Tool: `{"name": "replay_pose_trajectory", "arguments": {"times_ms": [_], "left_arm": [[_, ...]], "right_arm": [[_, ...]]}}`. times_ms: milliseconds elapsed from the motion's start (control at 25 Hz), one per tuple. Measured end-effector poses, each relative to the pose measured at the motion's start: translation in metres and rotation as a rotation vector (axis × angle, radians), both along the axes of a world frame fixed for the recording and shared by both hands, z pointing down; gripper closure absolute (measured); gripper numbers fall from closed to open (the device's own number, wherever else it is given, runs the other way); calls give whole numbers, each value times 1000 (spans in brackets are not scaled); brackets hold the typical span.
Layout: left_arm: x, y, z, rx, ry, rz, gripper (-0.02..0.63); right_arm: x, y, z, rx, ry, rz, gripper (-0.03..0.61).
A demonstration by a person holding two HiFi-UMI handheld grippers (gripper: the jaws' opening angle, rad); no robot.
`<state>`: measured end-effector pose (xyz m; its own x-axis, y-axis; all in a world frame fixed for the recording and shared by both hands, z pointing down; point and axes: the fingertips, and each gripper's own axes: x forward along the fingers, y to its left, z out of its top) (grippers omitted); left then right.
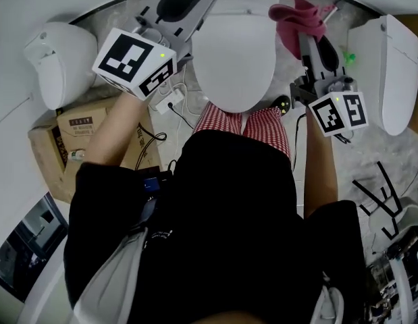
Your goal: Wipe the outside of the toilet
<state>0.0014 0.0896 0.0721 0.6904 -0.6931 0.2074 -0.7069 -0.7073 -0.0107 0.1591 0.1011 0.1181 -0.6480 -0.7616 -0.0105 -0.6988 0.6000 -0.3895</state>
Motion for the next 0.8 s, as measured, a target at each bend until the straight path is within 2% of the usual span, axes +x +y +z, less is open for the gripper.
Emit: {"name": "replay_pose_trajectory", "arguments": {"times_ms": [160, 360, 600, 680, 800], "left_arm": [[37, 5, -8, 17, -28, -28, 603], [100, 12, -18, 61, -13, -34, 603], [163, 22, -17, 52, -11, -58, 603], [180, 27, -11, 36, -16, -43, 603], [211, 32, 0, 15, -39, -2, 603]], "right_arm": [[37, 14, -5, 19, -10, -46, 523], [90, 21, -6, 26, -10, -62, 523], [153, 30, -18, 60, -35, -105, 523], [168, 33, -20, 57, -56, -119, 523], [196, 32, -15, 39, -23, -99, 523]]}}
